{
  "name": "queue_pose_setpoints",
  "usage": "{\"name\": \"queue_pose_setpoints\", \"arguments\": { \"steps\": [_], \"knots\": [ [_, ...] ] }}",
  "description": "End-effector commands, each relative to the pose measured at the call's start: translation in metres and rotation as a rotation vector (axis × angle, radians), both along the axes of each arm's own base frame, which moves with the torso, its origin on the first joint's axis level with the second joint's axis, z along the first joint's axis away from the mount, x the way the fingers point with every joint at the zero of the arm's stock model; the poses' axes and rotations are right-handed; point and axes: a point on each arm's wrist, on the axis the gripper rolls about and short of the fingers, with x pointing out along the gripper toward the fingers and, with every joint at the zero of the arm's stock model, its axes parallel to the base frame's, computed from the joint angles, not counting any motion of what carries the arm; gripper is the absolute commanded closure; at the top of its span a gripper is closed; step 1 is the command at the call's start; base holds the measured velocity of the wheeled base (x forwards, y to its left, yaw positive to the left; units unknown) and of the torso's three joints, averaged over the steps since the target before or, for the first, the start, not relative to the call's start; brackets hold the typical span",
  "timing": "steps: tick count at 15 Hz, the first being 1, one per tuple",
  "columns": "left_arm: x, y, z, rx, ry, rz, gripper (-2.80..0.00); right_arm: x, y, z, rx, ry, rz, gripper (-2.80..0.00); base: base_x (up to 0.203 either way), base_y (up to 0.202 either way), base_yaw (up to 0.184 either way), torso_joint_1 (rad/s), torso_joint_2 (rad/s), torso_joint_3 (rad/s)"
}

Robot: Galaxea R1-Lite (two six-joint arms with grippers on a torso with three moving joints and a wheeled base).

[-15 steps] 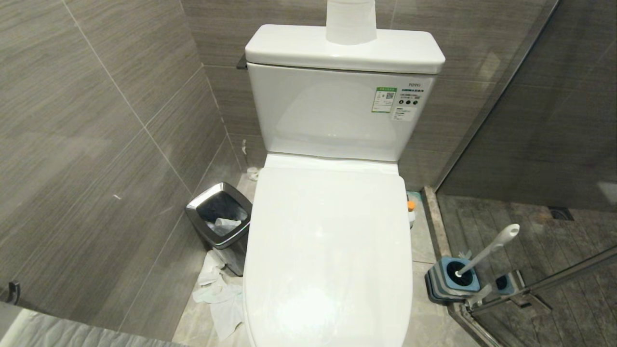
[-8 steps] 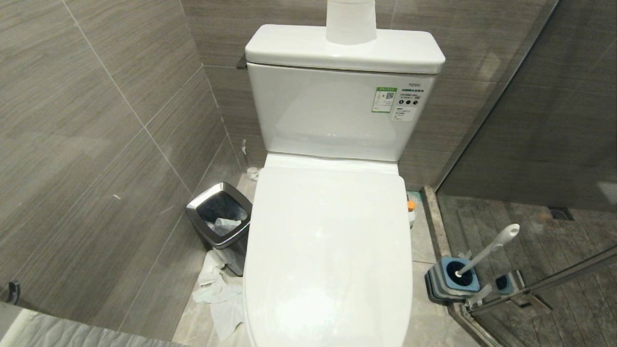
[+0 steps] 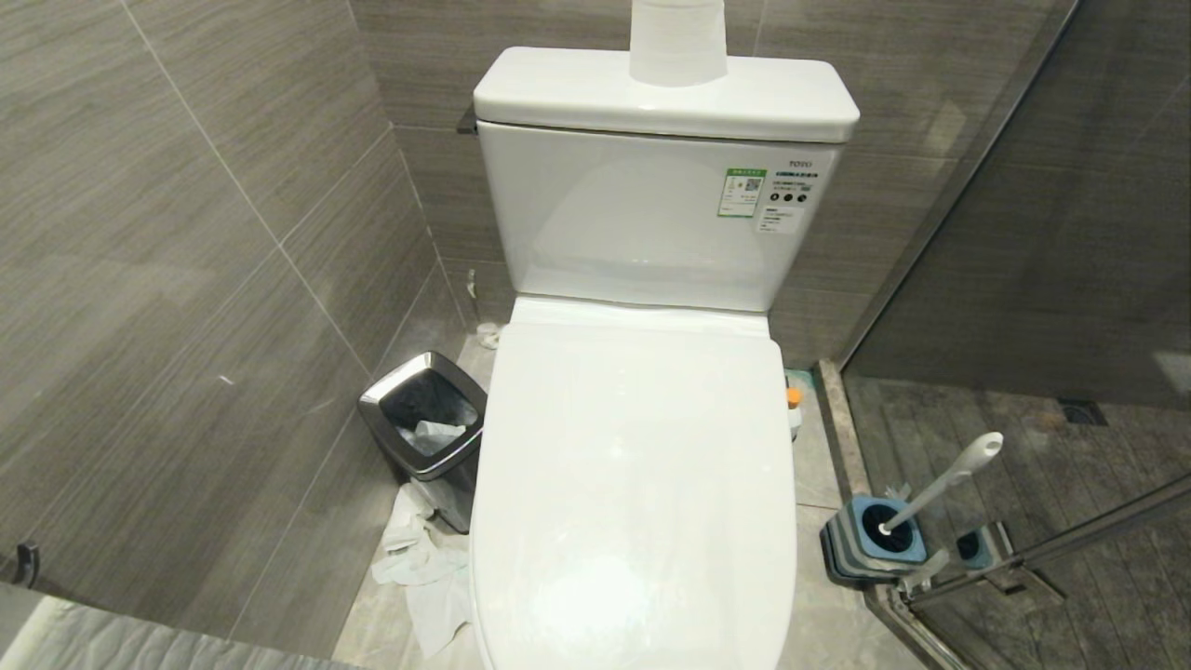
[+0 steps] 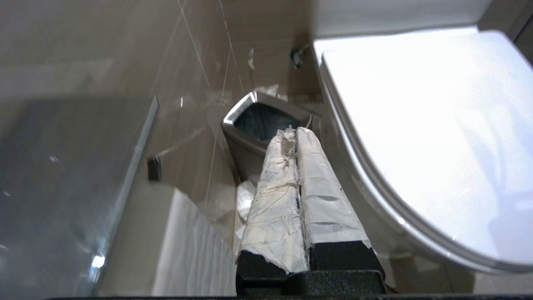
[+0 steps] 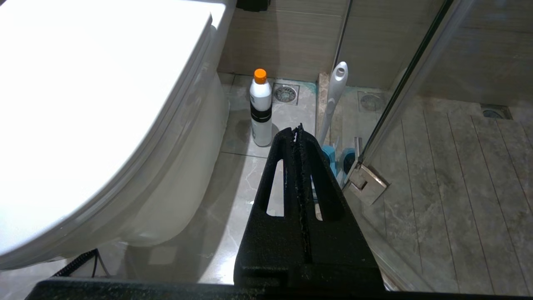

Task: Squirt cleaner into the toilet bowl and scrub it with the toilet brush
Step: Use the left hand to lift the toilet lid slightly

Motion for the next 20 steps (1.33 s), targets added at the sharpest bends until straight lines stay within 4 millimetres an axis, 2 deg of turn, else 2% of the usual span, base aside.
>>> {"name": "queue_pose_setpoints", "arguments": {
  "steps": [1,5,9,12,15,17,20],
  "knots": [
    [0.023,0.0,0.047,0.001,0.054,-0.001,0.0,0.002,0.0,-0.007,0.0,0.024,0.001,0.0,0.0,0.0,0.0,0.0,0.0,0.0],
    [0.073,0.0,0.108,0.001,0.114,0.0,0.0,0.002,0.0,-0.007,0.0,0.024,0.0,0.0,0.0,0.0,0.0,0.0,0.0,0.0],
    [0.139,-0.003,0.141,-0.007,0.19,-0.028,0.0,0.002,0.0,-0.007,0.0,0.024,-0.001,0.0,0.0,0.0,0.0,0.0,0.0,0.0],
    [0.199,-0.01,0.146,-0.028,0.233,-0.075,0.0,0.002,0.0,-0.007,0.0,0.024,-0.001,0.0,0.0,0.0,0.0,0.0,0.0,0.0],
    [0.256,-0.017,0.136,-0.072,0.266,-0.111,0.0,0.002,0.0,-0.007,0.0,0.024,-0.001,0.0,0.0,0.0,0.0,0.0,0.0,0.0],
    [0.278,-0.022,0.135,-0.137,0.288,-0.23,0.0,0.002,0.0,-0.007,0.0,0.025,-0.001,0.0,0.0,0.0,0.0,0.0,0.0,0.0],
    [0.3,-0.026,0.121,-0.216,0.381,-0.353,0.0,0.002,0.0,-0.007,0.0,0.025,0.0,0.0,0.0,0.0,0.0,0.0,0.0,0.0]
  ]
}}
